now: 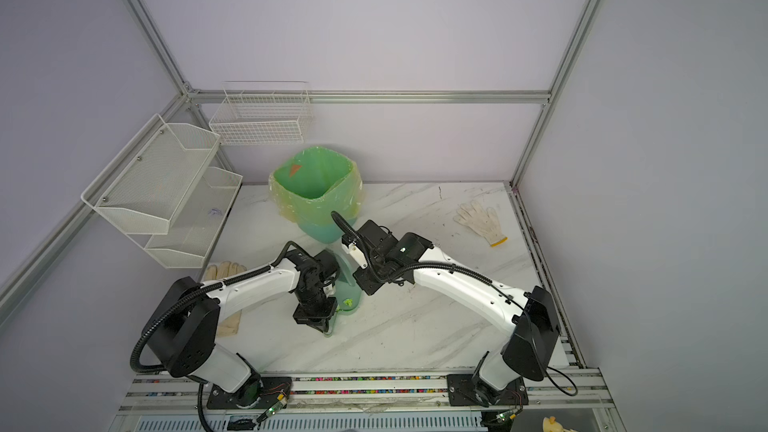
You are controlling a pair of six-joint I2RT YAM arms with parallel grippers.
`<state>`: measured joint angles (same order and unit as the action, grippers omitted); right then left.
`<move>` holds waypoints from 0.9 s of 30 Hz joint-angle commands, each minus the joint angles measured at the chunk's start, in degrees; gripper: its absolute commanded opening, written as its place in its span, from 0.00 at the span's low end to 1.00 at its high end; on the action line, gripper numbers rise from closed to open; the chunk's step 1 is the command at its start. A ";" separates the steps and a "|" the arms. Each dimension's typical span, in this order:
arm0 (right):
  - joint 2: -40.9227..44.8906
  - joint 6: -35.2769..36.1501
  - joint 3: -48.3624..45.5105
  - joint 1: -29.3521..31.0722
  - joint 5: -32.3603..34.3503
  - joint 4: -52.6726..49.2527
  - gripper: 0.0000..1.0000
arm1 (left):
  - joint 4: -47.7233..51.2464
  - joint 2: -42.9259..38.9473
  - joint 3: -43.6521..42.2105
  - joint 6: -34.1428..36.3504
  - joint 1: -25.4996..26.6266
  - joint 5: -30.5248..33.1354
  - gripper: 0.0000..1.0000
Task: Sweep away the paper scraps from the table
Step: 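Brush the blue and lime-green scraps into the dustpan with the right gripper, then lift the loaded dustpan toward the bin with the left while the right draws back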
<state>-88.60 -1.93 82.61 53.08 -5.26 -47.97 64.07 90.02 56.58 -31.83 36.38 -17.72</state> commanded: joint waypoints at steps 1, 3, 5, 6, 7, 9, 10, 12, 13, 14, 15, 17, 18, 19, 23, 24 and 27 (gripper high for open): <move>0.90 -1.73 0.14 -3.31 -0.86 4.52 0.00 | 1.04 -2.30 4.46 0.64 -0.44 2.48 0.00; 1.09 -3.02 -0.70 -5.23 -2.41 6.51 0.00 | 1.05 -2.63 4.75 0.63 -0.43 3.18 0.00; 0.80 -4.52 -0.92 -6.84 -2.66 7.39 0.00 | 1.05 -3.09 4.90 0.46 -0.48 3.28 0.00; 0.71 -5.46 -1.08 -7.49 -2.32 8.01 0.00 | 1.05 -3.30 4.86 0.46 -0.48 3.48 0.00; 0.77 -6.86 -1.48 -8.00 -1.91 8.81 0.00 | 0.98 -3.57 4.95 0.46 -0.48 3.71 0.00; 0.74 -8.65 -2.33 -8.42 -2.04 10.26 0.00 | 1.03 -3.79 5.21 0.61 -0.45 3.99 0.00; 0.93 -9.35 -2.75 -8.43 -1.98 10.91 0.00 | 1.05 -3.88 5.46 0.64 -0.44 4.11 0.00; 1.42 -11.25 -3.75 -8.60 -0.58 12.04 0.00 | 1.28 -4.20 5.80 0.84 -0.34 3.92 0.00; 1.71 -11.69 -4.27 -8.69 -0.18 12.40 0.00 | 1.47 -4.50 5.75 1.19 -0.26 3.83 0.00; 2.07 -12.33 -4.78 -8.90 0.30 12.64 0.00 | 1.57 -4.95 5.65 1.69 -0.21 3.98 0.00; 2.42 -13.62 -5.23 -9.00 1.72 12.59 0.00 | 1.71 -5.42 5.50 2.13 -0.18 4.30 0.00; 3.17 -18.80 -5.74 -9.59 6.70 11.68 0.00 | 1.80 -5.69 5.59 2.97 -0.20 4.58 0.00; 3.80 -19.52 -6.48 -9.90 7.75 12.02 0.00 | 1.93 -5.73 5.69 3.09 -0.18 4.87 0.00; 4.49 -19.90 -7.29 -10.01 7.83 12.77 0.00 | 1.85 -5.73 5.83 3.17 -0.17 4.99 0.00; 7.77 -23.32 -10.83 -10.24 7.69 15.98 0.00 | 0.91 -6.38 5.91 3.27 -0.18 5.42 0.00; 8.52 -23.91 -11.28 -10.35 8.36 16.19 0.00 | 0.75 -6.73 5.96 3.36 -0.20 5.42 0.00; 9.58 -24.53 -11.58 -10.86 10.25 16.24 0.00 | 0.44 -7.78 6.15 3.20 -0.10 5.84 0.00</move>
<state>-80.66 -23.27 71.40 42.65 1.87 -34.74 65.08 84.77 57.54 -30.17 36.38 -12.75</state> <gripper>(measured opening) 0.100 0.048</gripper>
